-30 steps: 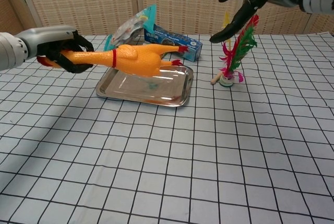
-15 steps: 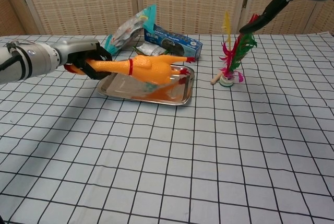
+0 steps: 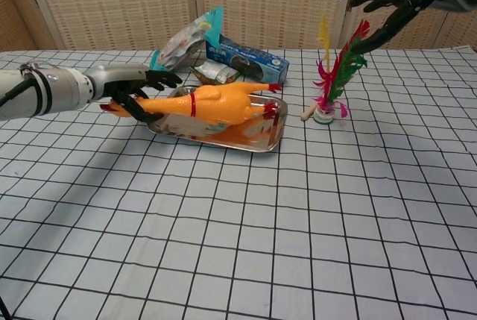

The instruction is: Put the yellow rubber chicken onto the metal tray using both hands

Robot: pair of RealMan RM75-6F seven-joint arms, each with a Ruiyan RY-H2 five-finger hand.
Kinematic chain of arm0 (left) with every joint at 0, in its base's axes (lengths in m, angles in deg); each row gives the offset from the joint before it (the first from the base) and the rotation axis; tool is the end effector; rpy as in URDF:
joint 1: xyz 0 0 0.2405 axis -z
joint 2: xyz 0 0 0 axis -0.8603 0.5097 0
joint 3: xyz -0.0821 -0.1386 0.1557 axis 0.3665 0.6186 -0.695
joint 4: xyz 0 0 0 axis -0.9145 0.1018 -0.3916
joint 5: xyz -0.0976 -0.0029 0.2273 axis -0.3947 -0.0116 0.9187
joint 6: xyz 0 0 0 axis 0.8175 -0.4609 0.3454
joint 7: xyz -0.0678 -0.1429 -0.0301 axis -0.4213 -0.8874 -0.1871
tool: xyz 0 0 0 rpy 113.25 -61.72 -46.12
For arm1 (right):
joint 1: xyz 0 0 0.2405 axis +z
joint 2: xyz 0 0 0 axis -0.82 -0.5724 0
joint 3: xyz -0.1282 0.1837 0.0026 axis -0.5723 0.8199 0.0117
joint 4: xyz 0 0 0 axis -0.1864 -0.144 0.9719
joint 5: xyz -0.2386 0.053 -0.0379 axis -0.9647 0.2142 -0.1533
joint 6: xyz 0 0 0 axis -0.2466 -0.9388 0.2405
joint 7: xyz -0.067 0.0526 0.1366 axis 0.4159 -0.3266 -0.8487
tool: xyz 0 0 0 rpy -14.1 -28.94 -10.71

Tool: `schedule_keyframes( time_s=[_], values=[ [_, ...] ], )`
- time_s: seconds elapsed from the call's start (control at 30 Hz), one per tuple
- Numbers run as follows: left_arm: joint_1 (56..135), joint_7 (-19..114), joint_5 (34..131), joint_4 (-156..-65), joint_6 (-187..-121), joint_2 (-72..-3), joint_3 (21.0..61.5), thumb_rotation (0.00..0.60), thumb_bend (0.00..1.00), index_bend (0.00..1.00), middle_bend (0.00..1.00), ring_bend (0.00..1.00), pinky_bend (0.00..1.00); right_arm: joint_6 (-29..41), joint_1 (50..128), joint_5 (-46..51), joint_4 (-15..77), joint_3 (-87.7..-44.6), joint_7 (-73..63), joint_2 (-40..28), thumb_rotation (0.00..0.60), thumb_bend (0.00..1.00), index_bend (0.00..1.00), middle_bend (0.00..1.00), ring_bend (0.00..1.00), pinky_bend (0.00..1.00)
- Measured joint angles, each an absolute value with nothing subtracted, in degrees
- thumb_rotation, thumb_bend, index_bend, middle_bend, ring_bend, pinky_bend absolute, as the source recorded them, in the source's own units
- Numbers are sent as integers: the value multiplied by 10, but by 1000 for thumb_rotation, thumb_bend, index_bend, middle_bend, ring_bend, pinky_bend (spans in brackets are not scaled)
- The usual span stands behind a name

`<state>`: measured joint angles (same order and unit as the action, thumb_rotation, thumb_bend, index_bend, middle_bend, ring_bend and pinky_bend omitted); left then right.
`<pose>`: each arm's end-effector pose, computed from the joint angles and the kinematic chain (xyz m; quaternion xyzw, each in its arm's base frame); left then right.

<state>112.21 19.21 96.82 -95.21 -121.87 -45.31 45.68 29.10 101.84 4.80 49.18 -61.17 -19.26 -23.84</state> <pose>-0.1484 0.4428 -0.0553 -0.6916 -0.5329 -0.3705 0.3169 -0.1205 -0.3999 0.0441 0.6466 -0.5404 0.4288 0.3257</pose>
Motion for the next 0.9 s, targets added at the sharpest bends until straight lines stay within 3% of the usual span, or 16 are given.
schedule_keyframes(
  time_s=[0.57,0.77,0.9],
  values=[
    [1125,185,998,-1052,-1230,-377,440,600,364,0,0,0,103,250,993,37,555,-607,-167,-273,600,110,0,0,0,0],
    [1094,206,1015,-1124,-1311,-328,438,600,359,0,0,0,100,204,959,3,588,-617,-155,-297,600,109,0,0,0,0],
    [1034,244,1021,-1208,-1401,-267,425,600,363,0,0,0,100,143,918,-37,619,-647,-105,-319,600,109,0,0,0,0]
  ],
)
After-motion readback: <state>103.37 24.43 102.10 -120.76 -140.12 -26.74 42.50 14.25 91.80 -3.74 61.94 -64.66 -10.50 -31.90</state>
